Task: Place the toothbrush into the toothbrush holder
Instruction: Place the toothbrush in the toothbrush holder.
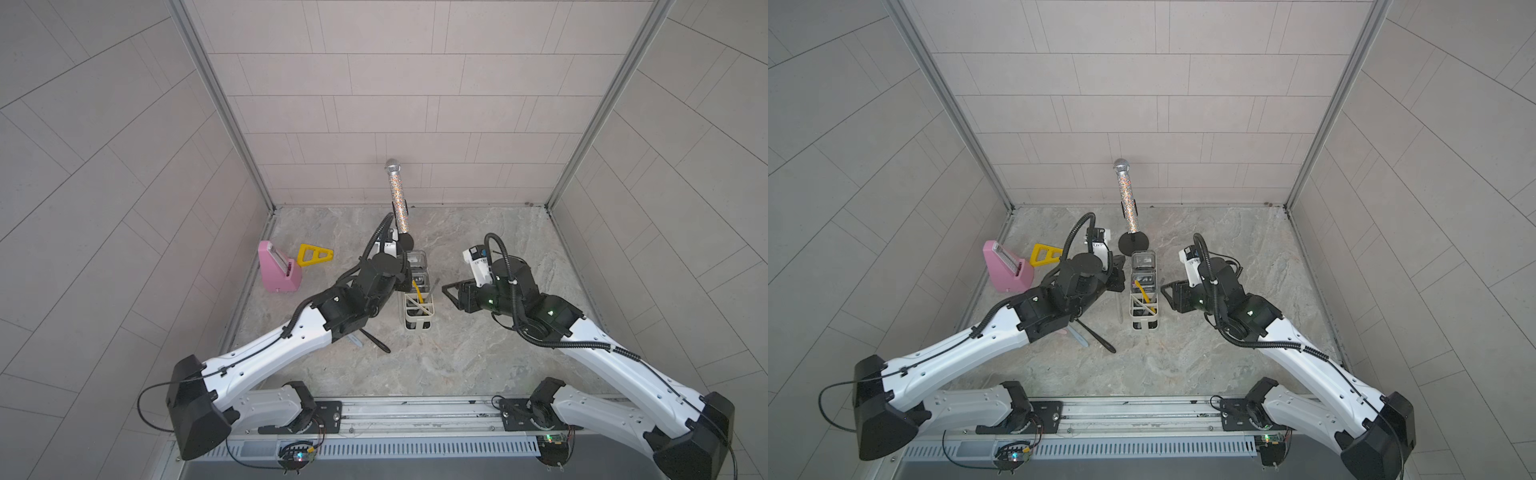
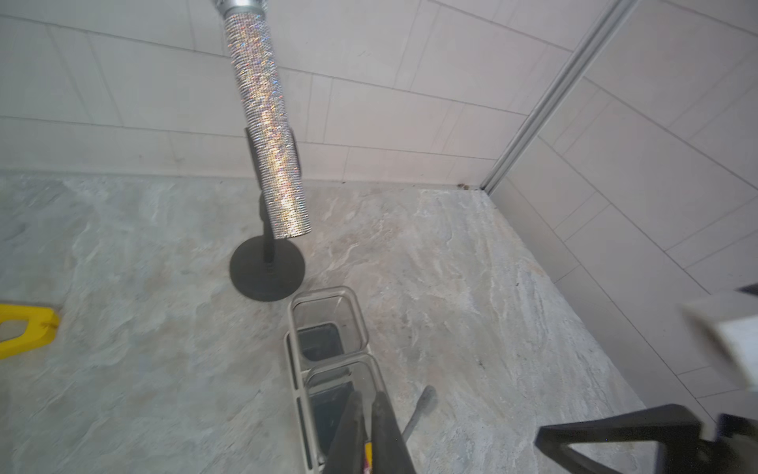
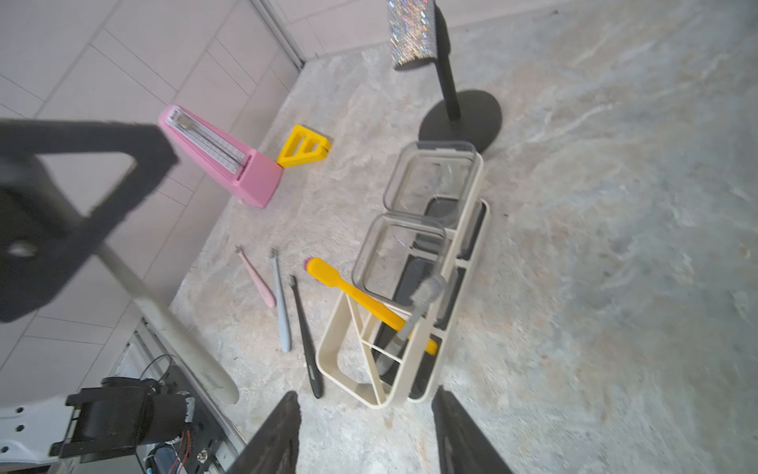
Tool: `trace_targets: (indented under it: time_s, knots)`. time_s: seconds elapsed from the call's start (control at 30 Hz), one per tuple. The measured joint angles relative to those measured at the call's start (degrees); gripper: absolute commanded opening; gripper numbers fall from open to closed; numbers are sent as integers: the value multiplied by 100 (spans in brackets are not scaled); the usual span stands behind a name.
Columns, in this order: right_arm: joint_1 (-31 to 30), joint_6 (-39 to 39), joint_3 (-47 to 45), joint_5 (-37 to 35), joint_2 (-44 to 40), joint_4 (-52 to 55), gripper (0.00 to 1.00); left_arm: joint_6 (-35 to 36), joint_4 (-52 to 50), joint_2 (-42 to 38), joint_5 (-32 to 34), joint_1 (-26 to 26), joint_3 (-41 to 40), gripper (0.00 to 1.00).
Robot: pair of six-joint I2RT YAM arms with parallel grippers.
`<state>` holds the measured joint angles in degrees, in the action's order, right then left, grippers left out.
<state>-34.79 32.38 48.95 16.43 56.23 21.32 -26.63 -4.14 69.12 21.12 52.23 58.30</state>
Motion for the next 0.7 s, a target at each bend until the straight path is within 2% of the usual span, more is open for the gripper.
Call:
trace_targets:
  time_s: [0.33, 0.7]
  knots:
    - [186, 0, -201, 273, -42, 13, 55, 358, 2149, 254, 680, 267, -756, 0]
    - [197, 87, -444, 310, -74, -57, 55, 872, 3954, 835, 1631, 754, -1556, 0]
